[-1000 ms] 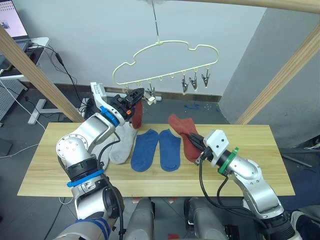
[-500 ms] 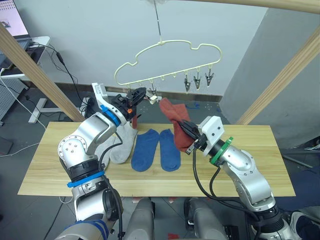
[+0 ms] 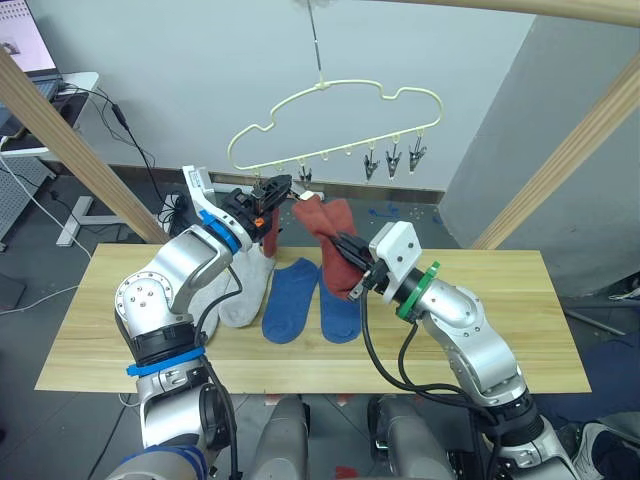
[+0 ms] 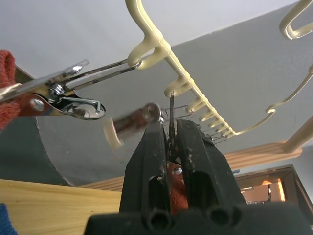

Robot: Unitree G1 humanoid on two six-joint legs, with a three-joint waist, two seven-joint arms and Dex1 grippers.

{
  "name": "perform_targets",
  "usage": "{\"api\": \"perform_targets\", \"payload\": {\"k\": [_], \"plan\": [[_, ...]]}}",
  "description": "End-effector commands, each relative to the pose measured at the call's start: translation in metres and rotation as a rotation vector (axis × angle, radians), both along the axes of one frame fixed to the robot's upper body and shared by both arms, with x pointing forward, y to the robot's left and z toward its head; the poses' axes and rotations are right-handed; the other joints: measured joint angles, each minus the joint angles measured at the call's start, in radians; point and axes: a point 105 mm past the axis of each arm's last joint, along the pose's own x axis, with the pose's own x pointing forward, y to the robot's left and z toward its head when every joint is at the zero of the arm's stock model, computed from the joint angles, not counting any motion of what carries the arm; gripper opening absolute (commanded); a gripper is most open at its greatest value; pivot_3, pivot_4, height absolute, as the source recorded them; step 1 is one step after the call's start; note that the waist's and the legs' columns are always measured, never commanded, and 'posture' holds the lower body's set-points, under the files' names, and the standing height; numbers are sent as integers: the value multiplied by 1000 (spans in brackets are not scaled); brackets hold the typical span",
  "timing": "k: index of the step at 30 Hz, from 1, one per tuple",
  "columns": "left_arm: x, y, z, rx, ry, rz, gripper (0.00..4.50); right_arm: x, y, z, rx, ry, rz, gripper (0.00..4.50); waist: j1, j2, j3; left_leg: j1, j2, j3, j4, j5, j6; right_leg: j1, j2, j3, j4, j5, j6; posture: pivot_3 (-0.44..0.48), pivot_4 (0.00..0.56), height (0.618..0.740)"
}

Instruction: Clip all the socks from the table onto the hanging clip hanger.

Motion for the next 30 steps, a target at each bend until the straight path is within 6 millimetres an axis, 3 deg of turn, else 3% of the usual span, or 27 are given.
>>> {"api": "perform_targets", "payload": {"k": [1,15,18,22,26,30], "plan": [[-1,5,-9,98,1,35,2,-3,4,10,12,-49,12,76,0,0,0,0,0,0,0,0,0,0,0,0,-1,0,0,200,287,740],[-3,9,-3,70,-36,51,4345,1,3,3,-4,-27,-2,0,8,0,0,-5,0,0,-1,0,0,-5,-4,0,-2,0,0,200,287,740],[-7,14,2,105,-62,61,4478,4,6,-4,-20,-1,-7,0,9,0,0,-5,0,0,-1,0,0,-5,-4,0,-2,0,0,200,287,740],[-18,18,-2,383,-118,49,4478,11,13,-13,27,109,2,0,3,-1,1,-5,0,0,-2,0,0,-6,-4,0,-1,0,0,200,287,740],[-22,31,-11,831,-210,153,4500,10,22,-13,104,226,64,1000,3,1,2,-5,0,0,-4,0,0,-6,-4,0,-2,0,-1,228,286,740],[-25,35,-14,948,-294,197,4500,7,20,-17,122,288,88,2400,14,1,2,-5,0,1,-5,0,1,-6,-5,0,-3,0,-1,228,286,740]]}}
